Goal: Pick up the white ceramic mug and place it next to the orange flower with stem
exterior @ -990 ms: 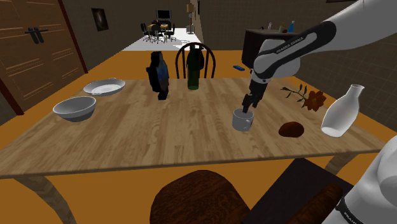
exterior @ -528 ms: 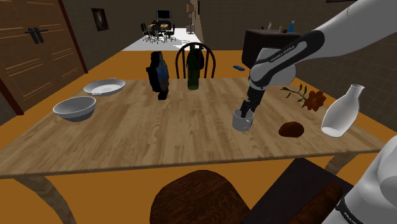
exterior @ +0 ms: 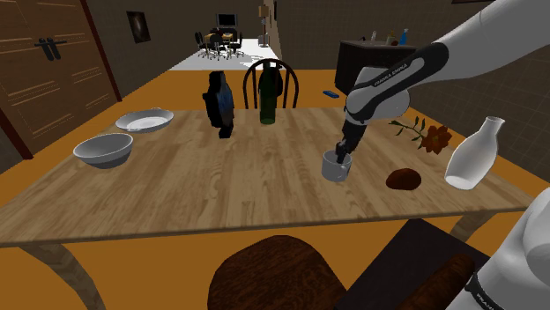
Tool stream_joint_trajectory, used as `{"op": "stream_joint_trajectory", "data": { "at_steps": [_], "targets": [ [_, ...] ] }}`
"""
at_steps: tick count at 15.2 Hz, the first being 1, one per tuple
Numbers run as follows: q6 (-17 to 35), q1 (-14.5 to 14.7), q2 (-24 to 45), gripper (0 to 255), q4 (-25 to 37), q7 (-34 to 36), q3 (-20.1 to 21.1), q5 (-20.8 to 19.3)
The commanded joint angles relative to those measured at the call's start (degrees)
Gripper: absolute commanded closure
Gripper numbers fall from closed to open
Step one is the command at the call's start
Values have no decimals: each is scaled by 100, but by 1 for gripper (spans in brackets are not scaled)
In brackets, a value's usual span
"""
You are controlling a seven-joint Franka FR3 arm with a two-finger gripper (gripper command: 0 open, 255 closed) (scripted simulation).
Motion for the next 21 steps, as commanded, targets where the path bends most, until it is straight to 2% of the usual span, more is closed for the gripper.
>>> {"op": "stream_joint_trajectory", "data": {
  "at_steps": [1,8,21],
  "targets": [
    [0,0,0,255,0,0,0,0],
    [1,0,1,255,0,0,0,0],
    [-990,-14,-594,255,428,272,6,-300]
  ]
}}
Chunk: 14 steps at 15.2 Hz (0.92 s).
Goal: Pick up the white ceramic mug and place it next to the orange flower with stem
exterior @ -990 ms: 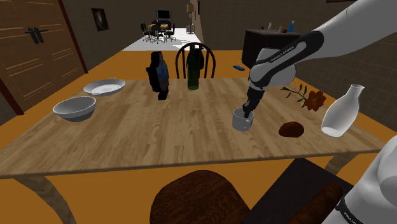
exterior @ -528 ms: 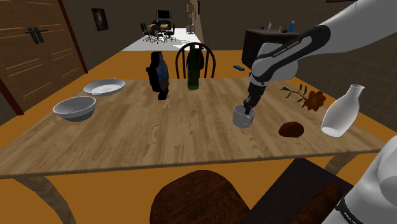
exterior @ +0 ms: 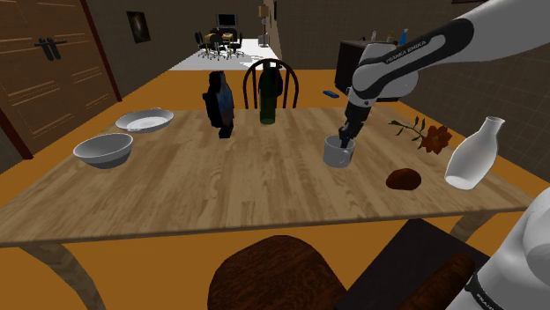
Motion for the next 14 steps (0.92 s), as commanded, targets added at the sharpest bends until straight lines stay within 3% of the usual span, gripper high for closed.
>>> {"op": "stream_joint_trajectory", "data": {
  "at_steps": [1,14],
  "targets": [
    [-159,-8,-91,255,70,27,-1,-39],
    [-1155,-17,-452,255,722,189,32,-181]
  ]
}}
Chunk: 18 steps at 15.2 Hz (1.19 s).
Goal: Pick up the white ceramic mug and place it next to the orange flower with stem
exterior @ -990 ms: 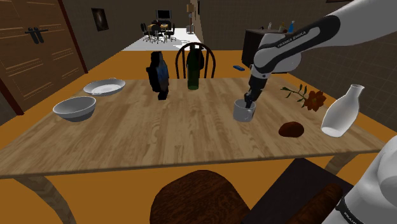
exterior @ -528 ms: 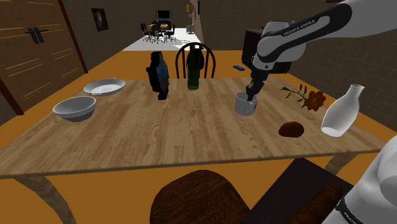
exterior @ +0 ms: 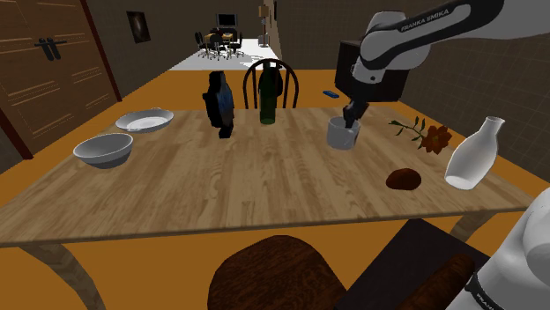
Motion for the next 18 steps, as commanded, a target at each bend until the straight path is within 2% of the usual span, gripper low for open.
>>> {"op": "stream_joint_trajectory", "data": {
  "at_steps": [1,11,18],
  "targets": [
    [-155,1,-44,255,113,24,7,-15],
    [-909,3,-161,255,755,101,27,-59],
    [-1049,-396,81,255,1062,-914,-577,-13]
  ]
}}
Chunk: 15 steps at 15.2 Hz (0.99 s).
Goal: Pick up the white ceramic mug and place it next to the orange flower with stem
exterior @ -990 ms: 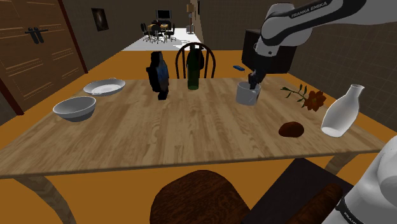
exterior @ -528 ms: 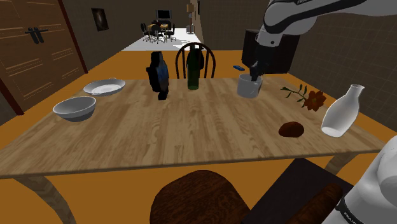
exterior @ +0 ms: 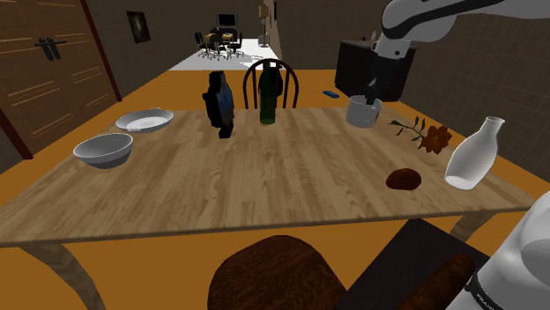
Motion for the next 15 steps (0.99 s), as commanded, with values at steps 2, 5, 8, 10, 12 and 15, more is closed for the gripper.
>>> {"op": "stream_joint_trajectory", "data": {
  "at_steps": [2,5,8,10,12,15],
  "targets": [
    [-56,-163,201,255,217,-447,-254,61],
    [-145,-343,439,255,489,-905,-506,154],
    [-254,-537,738,255,826,-1373,-750,291],
    [-312,-633,894,255,1001,-1587,-854,369],
    [-161,-634,902,255,856,-1605,-851,377],
    [64,-635,924,255,649,-1636,-850,397]
  ]
}}
